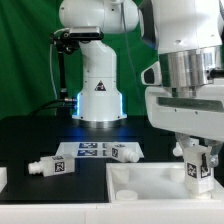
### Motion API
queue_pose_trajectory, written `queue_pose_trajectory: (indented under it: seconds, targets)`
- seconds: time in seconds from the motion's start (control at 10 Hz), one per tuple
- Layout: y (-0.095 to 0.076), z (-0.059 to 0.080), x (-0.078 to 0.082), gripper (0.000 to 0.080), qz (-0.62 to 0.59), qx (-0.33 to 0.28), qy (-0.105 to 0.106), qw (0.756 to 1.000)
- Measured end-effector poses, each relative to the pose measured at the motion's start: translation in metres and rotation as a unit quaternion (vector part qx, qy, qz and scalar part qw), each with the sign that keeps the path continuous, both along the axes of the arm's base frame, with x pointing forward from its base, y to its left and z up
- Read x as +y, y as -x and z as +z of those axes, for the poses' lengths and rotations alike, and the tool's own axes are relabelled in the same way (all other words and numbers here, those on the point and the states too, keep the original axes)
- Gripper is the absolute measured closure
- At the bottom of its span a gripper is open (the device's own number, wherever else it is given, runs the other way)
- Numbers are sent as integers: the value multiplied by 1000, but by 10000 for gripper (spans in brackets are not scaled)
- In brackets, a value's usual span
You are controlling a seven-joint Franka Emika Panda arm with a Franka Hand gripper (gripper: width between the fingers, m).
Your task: Assemble one leg
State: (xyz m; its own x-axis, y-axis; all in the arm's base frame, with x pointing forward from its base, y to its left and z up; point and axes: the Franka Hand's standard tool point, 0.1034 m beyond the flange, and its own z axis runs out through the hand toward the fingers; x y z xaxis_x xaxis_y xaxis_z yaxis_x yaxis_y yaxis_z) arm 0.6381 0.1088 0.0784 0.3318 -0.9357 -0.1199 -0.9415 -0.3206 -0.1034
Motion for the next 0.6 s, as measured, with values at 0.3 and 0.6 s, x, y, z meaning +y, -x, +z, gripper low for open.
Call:
queue_pose_trajectory:
  seconds: [0.3, 0.6]
  targets:
    - [0, 0, 0, 311, 7, -2, 1, 1000]
    - [-1, -1, -4, 161, 303, -37, 21, 952]
